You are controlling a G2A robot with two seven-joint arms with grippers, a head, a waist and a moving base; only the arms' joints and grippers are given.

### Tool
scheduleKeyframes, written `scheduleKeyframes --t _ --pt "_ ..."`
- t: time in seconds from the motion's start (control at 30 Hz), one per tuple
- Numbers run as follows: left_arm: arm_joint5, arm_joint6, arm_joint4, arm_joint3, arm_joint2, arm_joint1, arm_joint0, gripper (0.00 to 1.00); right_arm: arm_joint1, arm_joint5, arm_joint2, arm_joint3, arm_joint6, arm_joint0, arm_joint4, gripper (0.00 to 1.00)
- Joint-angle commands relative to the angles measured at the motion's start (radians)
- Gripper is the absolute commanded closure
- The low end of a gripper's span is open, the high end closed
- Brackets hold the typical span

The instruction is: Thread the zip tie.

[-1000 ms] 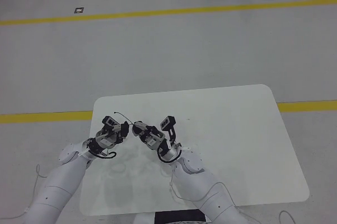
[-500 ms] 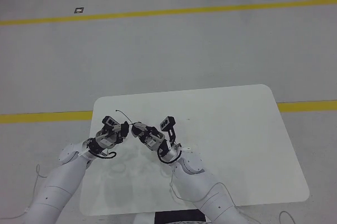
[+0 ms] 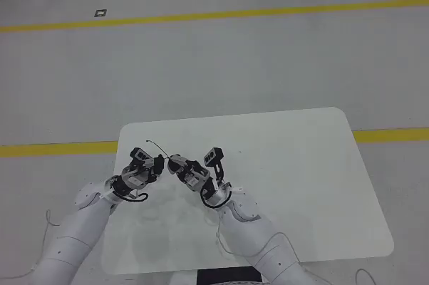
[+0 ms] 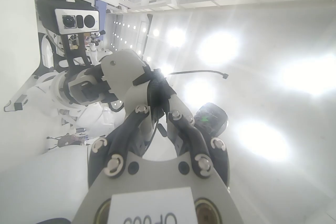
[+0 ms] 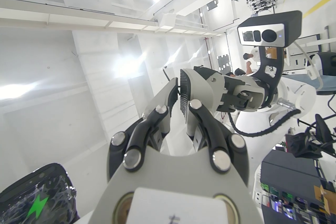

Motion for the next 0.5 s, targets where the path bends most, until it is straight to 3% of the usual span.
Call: scheduleKeyframes --t 0.0,0.47 --pt "0.0 0.0 0.0 0.0 0.0 0.0 0.0 1.0 0.0 0.0 0.001 -0.001 -0.001 -0.001 -0.001 1.0" --pt "0.0 0.0 0.0 0.0 0.0 0.0 0.0 1.0 0.001 0.0 0.013 0.005 -0.027 -0.004 -0.046 1.0"
